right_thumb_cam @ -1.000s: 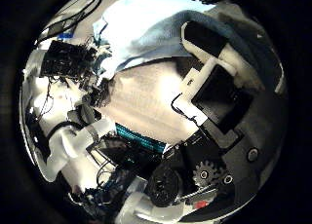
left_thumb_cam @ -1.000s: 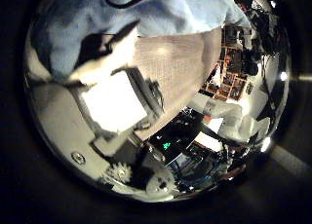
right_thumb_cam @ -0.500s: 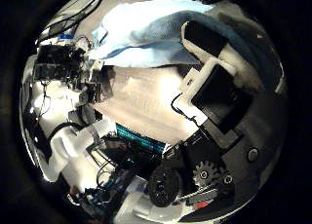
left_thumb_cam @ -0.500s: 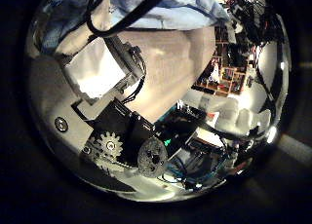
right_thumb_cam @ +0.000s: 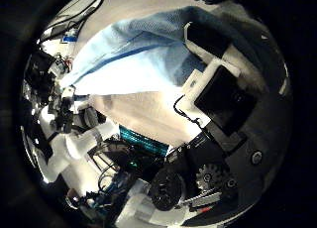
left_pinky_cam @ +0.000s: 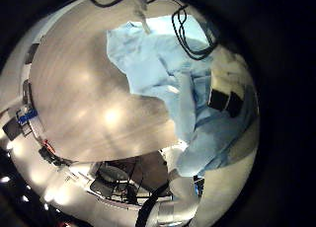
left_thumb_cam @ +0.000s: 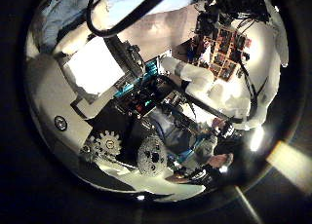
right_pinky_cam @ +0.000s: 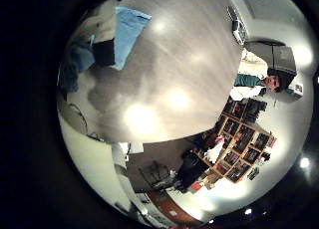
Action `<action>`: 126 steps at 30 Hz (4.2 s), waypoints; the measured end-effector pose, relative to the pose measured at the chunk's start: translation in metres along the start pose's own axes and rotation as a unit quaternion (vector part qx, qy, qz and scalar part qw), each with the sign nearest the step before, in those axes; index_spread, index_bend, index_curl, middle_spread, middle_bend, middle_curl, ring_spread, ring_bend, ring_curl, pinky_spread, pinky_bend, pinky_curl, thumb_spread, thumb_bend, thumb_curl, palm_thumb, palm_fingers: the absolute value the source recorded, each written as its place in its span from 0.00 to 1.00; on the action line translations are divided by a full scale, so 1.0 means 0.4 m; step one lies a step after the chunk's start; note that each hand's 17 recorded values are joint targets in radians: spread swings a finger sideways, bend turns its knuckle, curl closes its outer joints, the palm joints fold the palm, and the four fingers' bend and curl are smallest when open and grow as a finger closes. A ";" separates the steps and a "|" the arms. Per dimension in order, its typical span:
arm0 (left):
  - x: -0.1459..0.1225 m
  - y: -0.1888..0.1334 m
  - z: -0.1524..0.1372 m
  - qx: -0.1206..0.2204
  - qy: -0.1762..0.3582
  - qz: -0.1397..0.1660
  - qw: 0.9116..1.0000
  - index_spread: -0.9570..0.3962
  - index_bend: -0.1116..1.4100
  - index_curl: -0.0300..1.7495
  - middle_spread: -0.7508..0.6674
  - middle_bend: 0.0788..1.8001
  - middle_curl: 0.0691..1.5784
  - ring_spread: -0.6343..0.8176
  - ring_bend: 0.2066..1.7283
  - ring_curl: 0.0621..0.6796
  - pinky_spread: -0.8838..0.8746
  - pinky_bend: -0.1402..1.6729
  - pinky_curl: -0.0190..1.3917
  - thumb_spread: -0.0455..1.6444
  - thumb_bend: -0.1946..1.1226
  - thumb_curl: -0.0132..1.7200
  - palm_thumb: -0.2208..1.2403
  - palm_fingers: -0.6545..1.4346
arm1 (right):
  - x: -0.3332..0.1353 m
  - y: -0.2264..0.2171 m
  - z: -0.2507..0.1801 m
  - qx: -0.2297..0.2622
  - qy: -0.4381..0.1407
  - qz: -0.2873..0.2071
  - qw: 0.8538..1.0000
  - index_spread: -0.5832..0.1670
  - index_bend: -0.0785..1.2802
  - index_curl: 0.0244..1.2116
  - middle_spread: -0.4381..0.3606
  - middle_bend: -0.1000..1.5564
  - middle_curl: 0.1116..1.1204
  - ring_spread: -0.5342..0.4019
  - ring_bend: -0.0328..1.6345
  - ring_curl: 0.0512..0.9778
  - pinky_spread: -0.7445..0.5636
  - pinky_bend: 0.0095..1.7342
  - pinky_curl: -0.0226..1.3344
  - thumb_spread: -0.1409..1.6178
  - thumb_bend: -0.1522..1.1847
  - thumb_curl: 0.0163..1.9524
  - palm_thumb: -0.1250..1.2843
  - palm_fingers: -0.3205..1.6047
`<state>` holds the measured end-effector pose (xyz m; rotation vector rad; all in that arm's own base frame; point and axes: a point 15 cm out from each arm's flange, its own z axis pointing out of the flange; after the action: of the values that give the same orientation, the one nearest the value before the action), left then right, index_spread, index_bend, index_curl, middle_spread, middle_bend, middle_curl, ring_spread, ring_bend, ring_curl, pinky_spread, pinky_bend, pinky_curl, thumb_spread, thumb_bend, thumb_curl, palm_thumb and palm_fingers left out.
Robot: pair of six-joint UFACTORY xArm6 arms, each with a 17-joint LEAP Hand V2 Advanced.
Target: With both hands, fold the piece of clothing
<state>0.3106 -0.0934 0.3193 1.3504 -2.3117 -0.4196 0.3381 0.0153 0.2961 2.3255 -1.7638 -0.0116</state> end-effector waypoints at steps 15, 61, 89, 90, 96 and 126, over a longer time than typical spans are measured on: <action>-0.142 -0.231 -0.002 -0.066 0.029 -0.034 0.997 0.17 0.40 0.74 0.16 0.58 0.59 0.14 0.80 0.73 0.19 0.77 0.47 0.66 0.14 0.38 0.75 0.82 | 0.023 -0.167 0.083 -0.053 -0.009 0.006 0.999 0.42 0.83 0.72 0.36 0.83 0.68 0.34 0.82 0.74 0.37 0.74 0.56 0.73 0.11 0.40 0.77 0.74; -0.194 -0.155 0.045 0.180 -0.036 -0.059 0.981 0.62 0.20 0.37 0.64 0.06 0.22 0.63 0.32 0.31 0.72 0.27 0.30 0.67 0.13 0.24 0.53 0.36 | 0.202 -0.197 -0.017 0.104 -0.013 0.076 0.992 0.19 0.29 0.39 0.17 0.40 0.34 0.35 0.51 0.37 0.67 0.41 0.31 0.82 0.10 0.23 0.58 0.28; -0.259 -0.225 0.139 0.140 -0.025 -0.102 0.985 0.64 0.19 0.29 0.53 0.08 0.23 0.55 0.27 0.25 0.66 0.20 0.27 0.71 0.13 0.23 0.52 0.46 | 0.165 -0.177 0.297 -0.095 -0.019 0.020 0.995 0.31 0.19 0.26 0.42 0.25 0.24 0.59 0.29 0.22 0.74 0.25 0.22 0.70 0.10 0.18 0.41 0.29; -0.259 -0.225 0.140 0.139 -0.024 -0.102 0.985 0.64 0.19 0.28 0.53 0.07 0.23 0.55 0.27 0.25 0.66 0.20 0.27 0.71 0.13 0.23 0.52 0.46 | 0.164 -0.180 0.298 -0.094 -0.019 0.020 0.995 0.32 0.18 0.26 0.42 0.25 0.24 0.56 0.31 0.22 0.73 0.25 0.21 0.70 0.10 0.18 0.42 0.31; -0.263 -0.230 0.140 0.136 -0.023 -0.102 0.985 0.64 0.19 0.28 0.53 0.07 0.23 0.55 0.26 0.24 0.66 0.19 0.27 0.71 0.13 0.23 0.52 0.46 | 0.163 -0.191 0.298 -0.088 -0.017 0.018 0.996 0.29 0.20 0.26 0.33 0.31 0.27 0.37 0.43 0.27 0.53 0.28 0.20 0.69 0.11 0.19 0.50 0.55; -0.183 -0.283 0.142 0.123 -0.009 -0.079 0.989 0.63 0.20 0.29 0.54 0.06 0.20 0.54 0.27 0.24 0.65 0.20 0.27 0.71 0.13 0.23 0.51 0.46 | 0.332 -0.183 0.204 -0.001 -0.002 0.074 0.997 0.36 0.79 0.68 0.37 0.81 0.66 0.34 0.81 0.64 0.32 0.70 0.47 0.68 0.12 0.33 0.82 0.76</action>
<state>0.3982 -0.0811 0.2030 1.6605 -2.3388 -0.1980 0.4331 -0.1066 0.2201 2.1885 -1.9338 0.0055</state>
